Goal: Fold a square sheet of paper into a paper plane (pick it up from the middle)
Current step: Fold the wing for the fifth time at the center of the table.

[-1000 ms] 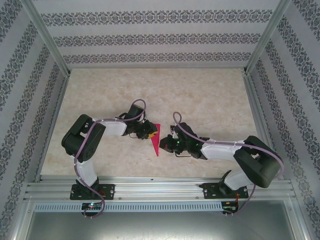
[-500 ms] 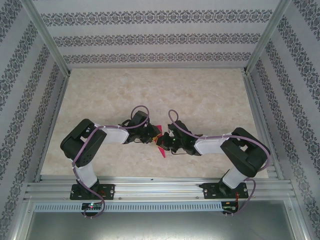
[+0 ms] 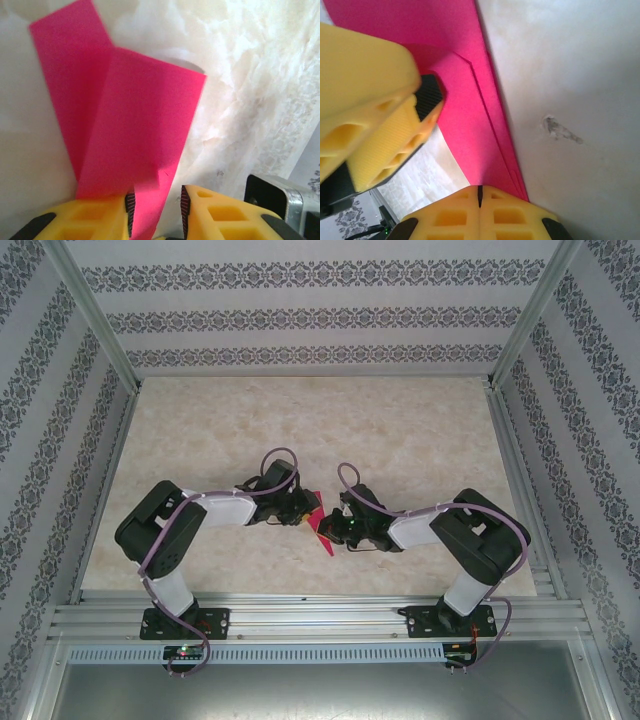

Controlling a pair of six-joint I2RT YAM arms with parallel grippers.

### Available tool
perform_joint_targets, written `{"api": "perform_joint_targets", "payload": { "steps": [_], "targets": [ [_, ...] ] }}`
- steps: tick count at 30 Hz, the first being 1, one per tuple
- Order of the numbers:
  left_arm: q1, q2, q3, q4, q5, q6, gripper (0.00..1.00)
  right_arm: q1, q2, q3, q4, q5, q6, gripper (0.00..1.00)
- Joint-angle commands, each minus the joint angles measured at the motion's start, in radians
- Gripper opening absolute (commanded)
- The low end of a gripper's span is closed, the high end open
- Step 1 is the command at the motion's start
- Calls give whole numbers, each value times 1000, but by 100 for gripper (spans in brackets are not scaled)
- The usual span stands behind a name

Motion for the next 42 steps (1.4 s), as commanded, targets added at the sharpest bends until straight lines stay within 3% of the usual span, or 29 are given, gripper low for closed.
{"api": "perform_joint_targets", "payload": {
  "steps": [1, 6, 9, 12, 17, 22, 34, 42],
  "targets": [
    [32, -63, 71, -129, -26, 147, 37, -16, 35, -43, -140, -13, -69, 0],
    [67, -110, 121, -198, 18, 300, 40, -49, 58, -16, -169, -79, -137, 0],
    [69, -117, 96, -158, 78, 356, 39, -63, 75, -2, -174, -104, -153, 0],
    [69, -127, 42, -68, 141, 379, 39, -68, 89, 1, -172, -110, -149, 0],
    [69, -156, -36, 1, 150, 404, 39, -74, 101, 1, -177, -118, -148, 0],
    [67, -118, -44, 37, 199, 448, 40, -80, 107, 1, -183, -120, -154, 0],
    [69, -34, -27, 66, 172, 487, 40, -87, 109, 7, -208, -123, -164, 0],
    [66, -115, -63, 115, 252, 516, 43, -91, 109, 9, -227, -118, -169, 0]
  ]
}}
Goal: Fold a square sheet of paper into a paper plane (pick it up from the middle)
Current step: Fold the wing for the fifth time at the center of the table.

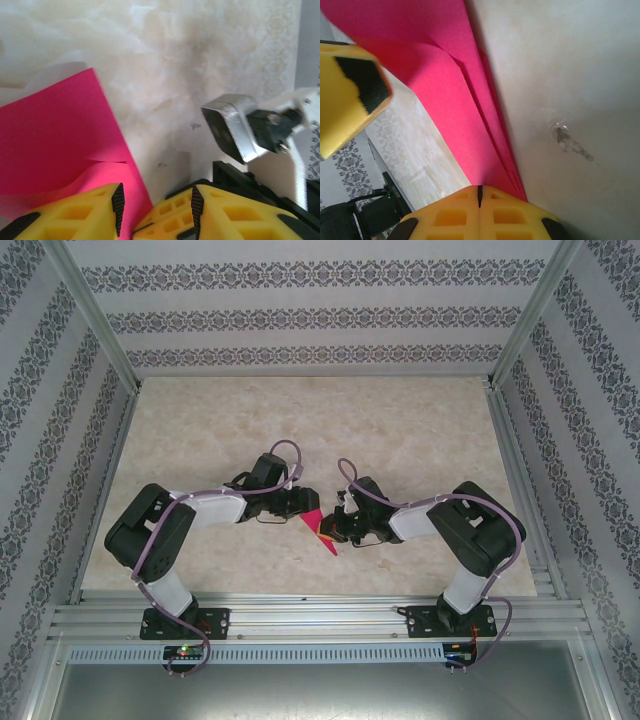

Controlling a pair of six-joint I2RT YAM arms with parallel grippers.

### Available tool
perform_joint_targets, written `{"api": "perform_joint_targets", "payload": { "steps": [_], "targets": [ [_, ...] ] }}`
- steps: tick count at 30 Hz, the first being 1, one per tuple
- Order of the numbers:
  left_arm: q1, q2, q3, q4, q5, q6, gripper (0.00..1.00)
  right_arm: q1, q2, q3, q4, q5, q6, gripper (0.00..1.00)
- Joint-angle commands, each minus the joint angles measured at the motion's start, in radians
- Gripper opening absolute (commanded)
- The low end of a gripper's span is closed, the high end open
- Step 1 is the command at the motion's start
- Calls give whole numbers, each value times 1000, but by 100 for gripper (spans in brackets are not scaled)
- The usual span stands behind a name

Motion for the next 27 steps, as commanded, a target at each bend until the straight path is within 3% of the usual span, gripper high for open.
{"api": "perform_joint_targets", "payload": {
  "steps": [1, 13, 21, 27],
  "targets": [
    [-1, -74, -35, 48, 38, 56, 44, -12, 59, -33, -173, 79, -32, 0],
    [-14, -1, -34, 51, 34, 108, 43, -14, 64, -31, -191, 82, -40, 0],
    [-6, 38, 13, -5, -116, 137, 40, -15, 61, -30, -224, 88, -58, 0],
    [43, 94, 59, -20, -137, 120, 39, -15, 55, -14, -311, 84, -125, 0]
  ]
}}
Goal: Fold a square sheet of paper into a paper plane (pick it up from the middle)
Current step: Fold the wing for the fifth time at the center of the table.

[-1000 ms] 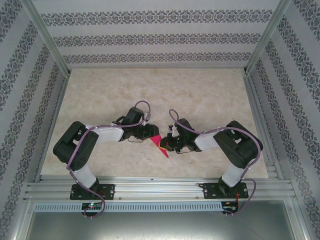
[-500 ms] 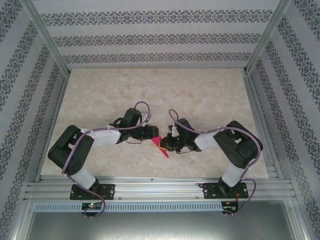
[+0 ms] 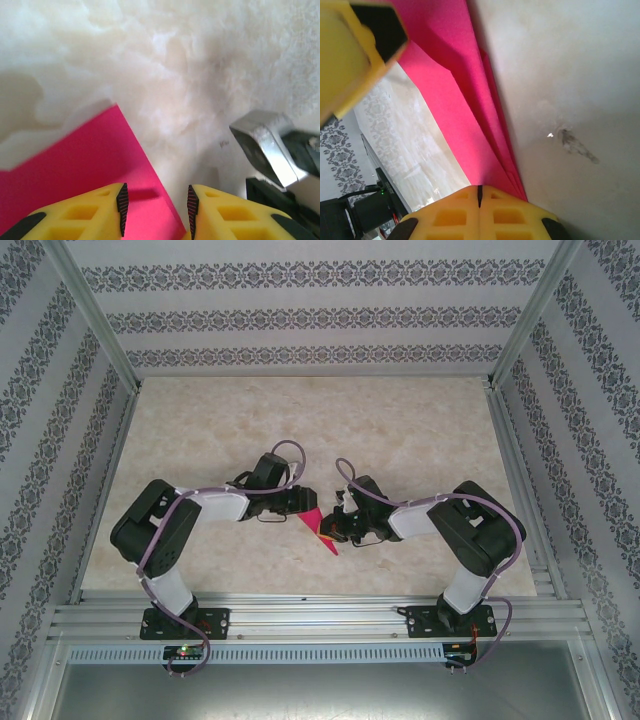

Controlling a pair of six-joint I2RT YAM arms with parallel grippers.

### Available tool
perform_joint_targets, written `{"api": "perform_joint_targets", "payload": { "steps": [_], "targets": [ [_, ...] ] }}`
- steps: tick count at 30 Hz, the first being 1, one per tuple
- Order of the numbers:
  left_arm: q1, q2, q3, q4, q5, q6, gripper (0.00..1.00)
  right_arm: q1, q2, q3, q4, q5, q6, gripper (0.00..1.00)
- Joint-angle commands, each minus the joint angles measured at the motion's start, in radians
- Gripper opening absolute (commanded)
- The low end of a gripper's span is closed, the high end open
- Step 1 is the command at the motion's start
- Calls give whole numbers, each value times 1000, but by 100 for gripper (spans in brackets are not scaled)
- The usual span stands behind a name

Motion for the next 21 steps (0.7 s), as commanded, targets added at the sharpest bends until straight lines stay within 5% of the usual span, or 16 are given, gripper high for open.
{"api": "perform_joint_targets", "payload": {
  "steps": [1, 8, 21],
  "targets": [
    [39, 41, 35, -38, -43, 12, 39, -11, 52, -35, -268, 87, -75, 0],
    [93, 58, 1, -30, -21, 11, 38, -16, 32, -21, -298, 95, -86, 0],
    [130, -164, 25, -110, 61, 42, 45, -16, 45, -14, -284, 77, -80, 0]
  ]
}}
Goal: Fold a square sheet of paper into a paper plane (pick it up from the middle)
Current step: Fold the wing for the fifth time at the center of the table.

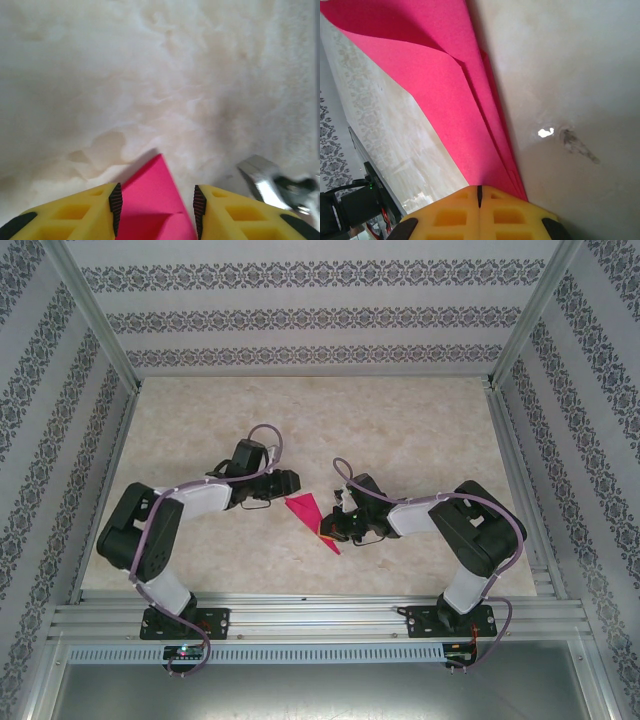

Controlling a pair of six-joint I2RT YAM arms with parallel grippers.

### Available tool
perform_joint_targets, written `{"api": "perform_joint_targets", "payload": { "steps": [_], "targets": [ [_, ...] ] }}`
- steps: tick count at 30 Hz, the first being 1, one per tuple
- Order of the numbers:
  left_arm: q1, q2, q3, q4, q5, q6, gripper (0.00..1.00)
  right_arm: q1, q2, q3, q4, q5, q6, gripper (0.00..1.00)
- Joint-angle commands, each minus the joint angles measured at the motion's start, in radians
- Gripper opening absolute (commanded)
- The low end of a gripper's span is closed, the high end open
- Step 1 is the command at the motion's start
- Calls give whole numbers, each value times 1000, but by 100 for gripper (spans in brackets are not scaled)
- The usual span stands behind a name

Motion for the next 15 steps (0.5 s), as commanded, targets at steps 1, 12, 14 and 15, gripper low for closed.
{"api": "perform_joint_targets", "payload": {
  "steps": [1, 12, 14, 15],
  "targets": [
    [-14, -83, 1, -29, 44, 14, 45, -14, 52, -42, -204, 78, -14, 0],
    [-196, -89, -118, 34, -25, 51, 34, -14, 65, -54, -184, 76, -1, 0],
    [-200, -51, -110, 41, -40, 53, 33, -14, 64, -55, -186, 74, -2, 0],
    [-200, -36, -111, 46, -52, 52, 31, -14, 62, -53, -188, 74, -2, 0]
  ]
}}
